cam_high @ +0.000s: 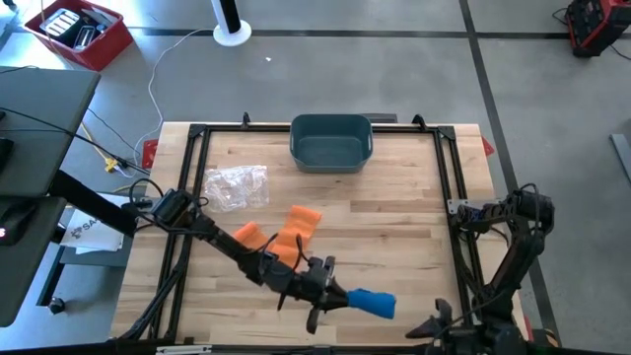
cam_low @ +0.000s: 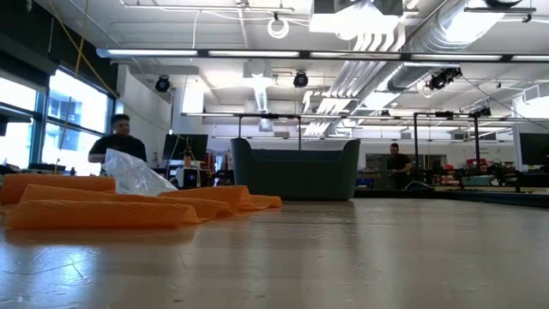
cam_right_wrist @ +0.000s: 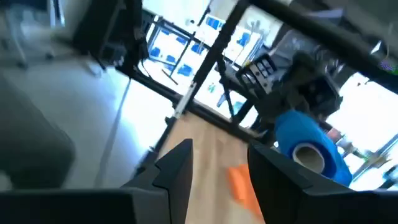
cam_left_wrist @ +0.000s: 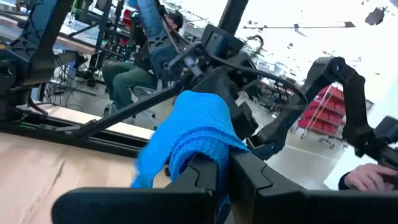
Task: Roll bandage
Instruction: Roll the blue bandage
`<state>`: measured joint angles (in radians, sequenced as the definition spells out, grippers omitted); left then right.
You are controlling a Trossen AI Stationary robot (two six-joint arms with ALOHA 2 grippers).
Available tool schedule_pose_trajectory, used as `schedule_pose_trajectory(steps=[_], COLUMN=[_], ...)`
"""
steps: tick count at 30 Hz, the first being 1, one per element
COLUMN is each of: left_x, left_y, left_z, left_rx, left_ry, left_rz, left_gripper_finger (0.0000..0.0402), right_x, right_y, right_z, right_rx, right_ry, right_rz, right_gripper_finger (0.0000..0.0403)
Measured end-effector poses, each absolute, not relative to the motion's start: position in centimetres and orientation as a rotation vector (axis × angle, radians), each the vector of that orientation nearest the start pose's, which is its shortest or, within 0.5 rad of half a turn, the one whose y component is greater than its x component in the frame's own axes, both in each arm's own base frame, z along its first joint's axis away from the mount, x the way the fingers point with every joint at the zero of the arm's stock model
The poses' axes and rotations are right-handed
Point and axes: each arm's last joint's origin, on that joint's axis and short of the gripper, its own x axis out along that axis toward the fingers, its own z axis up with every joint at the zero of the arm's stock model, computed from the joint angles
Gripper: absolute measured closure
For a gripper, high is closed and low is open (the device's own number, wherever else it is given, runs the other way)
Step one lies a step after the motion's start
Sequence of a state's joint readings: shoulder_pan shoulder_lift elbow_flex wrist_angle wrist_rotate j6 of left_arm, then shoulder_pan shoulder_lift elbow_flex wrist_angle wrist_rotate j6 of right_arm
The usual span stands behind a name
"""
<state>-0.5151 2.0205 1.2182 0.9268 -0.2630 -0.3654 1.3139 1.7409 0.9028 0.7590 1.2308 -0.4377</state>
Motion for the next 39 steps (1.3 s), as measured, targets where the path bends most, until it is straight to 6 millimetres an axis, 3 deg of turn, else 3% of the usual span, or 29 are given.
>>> schedule_pose_trajectory(steps=[3, 7, 17, 27, 31, 39], left_x=[39.1, 39.2, 39.2, 39.2, 39.2, 39.1], left_y=[-20.9, -20.8, -20.8, -20.8, -20.8, -20.8], left_z=[21.9, 21.9, 21.9, 21.9, 21.9, 22.0], left_rx=[-0.429, -0.435, -0.434, -0.435, -0.438, -0.443], left_ry=[-0.067, -0.065, -0.063, -0.066, -0.071, -0.082], left_rz=[-0.27, -0.278, -0.278, -0.273, -0.267, -0.247], left_gripper_finger=[0.039, 0.039, 0.039, 0.039, 0.039, 0.039], right_x=[11.9, 12.7, 14.3, 15.5, 15.7, 17.7], right_y=[33.0, 32.5, 31.8, 31.0, 31.0, 30.0], right_z=[21.3, 21.4, 21.3, 21.3, 21.2, 21.1], right_rx=[-0.645, -0.667, -0.765, -0.769, -0.757, -0.689], right_ry=[0.011, 0.042, 0.067, 0.104, 0.092, 0.11], right_rz=[0.074, -0.047, -0.1, -0.202, -0.157, -0.213], right_gripper_finger=[0.0258, 0.0254, 0.0199, 0.0199, 0.0199, 0.0209])
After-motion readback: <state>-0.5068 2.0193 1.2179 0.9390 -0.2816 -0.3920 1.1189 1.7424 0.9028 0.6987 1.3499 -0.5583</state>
